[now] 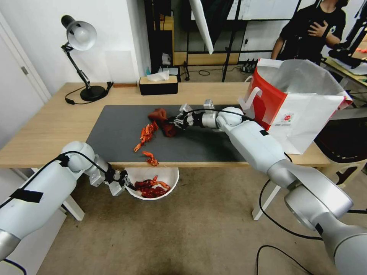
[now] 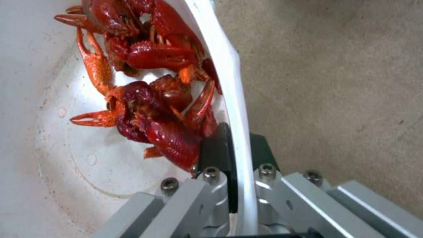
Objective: Sweep shrimp from table into container with towel, then put container into takeout bag.
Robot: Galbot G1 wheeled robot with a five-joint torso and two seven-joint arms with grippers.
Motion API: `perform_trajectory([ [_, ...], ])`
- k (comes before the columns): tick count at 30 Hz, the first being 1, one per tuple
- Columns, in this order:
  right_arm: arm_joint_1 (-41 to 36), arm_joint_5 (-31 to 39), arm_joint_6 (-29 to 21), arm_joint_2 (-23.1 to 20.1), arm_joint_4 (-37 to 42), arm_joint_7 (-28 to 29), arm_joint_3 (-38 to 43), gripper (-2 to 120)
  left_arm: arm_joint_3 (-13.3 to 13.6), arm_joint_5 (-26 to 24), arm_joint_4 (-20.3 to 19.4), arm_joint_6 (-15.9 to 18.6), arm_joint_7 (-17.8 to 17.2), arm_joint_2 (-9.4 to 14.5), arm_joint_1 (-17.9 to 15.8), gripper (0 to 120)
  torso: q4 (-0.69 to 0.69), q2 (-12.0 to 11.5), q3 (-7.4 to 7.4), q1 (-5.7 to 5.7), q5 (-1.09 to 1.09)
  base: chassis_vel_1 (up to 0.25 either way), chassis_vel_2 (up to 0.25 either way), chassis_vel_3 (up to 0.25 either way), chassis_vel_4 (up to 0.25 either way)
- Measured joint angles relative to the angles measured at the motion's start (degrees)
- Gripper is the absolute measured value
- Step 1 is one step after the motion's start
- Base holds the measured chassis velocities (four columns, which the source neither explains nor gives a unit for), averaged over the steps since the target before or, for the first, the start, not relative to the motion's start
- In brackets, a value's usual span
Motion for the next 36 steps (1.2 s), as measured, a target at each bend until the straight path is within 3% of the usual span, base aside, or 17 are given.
perform_trajectory([
  [15, 1.9, -3.2, 6.8, 4.9, -9.0, -6.4, 0.6, 2, -0.2, -0.5, 0.2, 0.0, 0.0, 0.3, -0.3, 0, -0.02, 0.0, -0.01, 0.00, 0.00, 0.000, 0.000, 0.000, 0.000],
  [36, 2.2, -3.0, 9.8, 5.4, -9.1, -12.9, -0.9, 2, 0.4, -1.1, 1.6, -0.4, 0.1, -0.2, -1.7, 0, -0.01, 0.0, -0.01, 0.00, 0.00, 0.000, 0.000, 0.000, 0.000],
])
